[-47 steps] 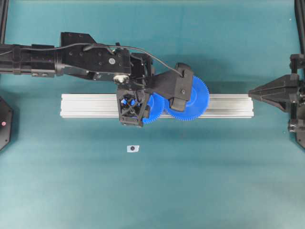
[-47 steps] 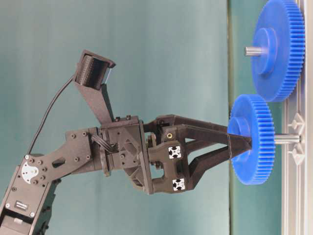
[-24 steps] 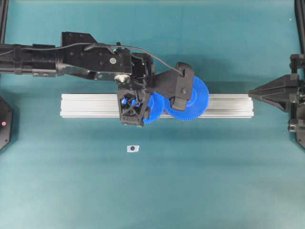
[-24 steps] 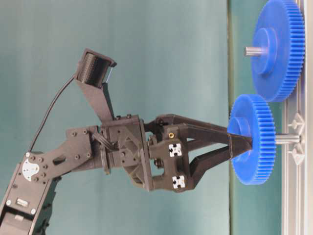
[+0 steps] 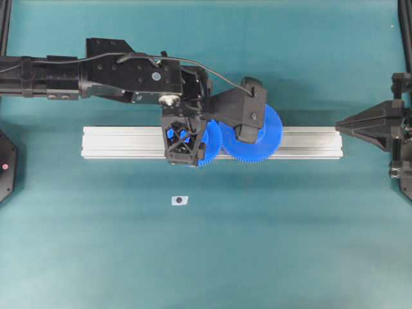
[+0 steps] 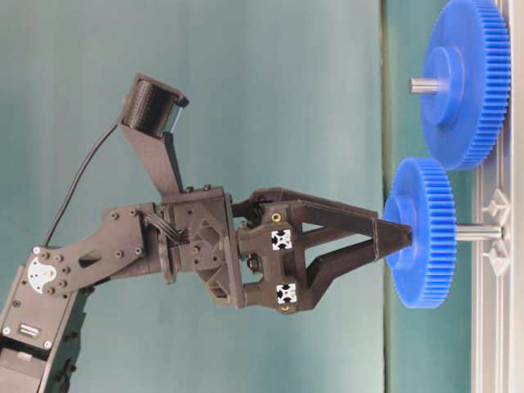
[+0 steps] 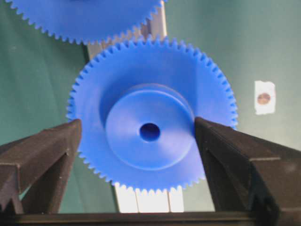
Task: Find the location of the shaft and insert the small gear.
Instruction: 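Lower the gear's bore onto the steel shaft, meshing with large gear, then open the left gripper and pull back from the seated gear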
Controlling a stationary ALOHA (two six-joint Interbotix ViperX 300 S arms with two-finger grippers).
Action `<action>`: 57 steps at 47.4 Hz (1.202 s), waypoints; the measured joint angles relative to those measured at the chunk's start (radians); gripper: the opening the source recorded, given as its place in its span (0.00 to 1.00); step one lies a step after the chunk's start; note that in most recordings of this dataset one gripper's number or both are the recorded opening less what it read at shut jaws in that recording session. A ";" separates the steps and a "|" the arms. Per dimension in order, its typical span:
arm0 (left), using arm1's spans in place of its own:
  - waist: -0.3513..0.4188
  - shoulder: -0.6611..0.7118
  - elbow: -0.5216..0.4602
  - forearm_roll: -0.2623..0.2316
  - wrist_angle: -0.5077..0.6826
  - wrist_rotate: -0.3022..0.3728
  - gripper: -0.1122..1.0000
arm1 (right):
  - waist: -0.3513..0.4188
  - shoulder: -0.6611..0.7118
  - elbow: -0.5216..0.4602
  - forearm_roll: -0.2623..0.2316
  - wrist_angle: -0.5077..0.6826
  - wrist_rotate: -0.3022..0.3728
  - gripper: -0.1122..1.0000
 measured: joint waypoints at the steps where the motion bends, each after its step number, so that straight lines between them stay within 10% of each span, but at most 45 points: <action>1: -0.002 0.000 0.000 0.000 0.000 -0.002 0.93 | 0.002 0.000 0.002 0.000 0.000 0.000 0.09; 57: -0.029 -0.026 -0.031 -0.003 0.051 -0.034 0.93 | 0.000 -0.002 0.000 0.000 -0.002 0.000 0.09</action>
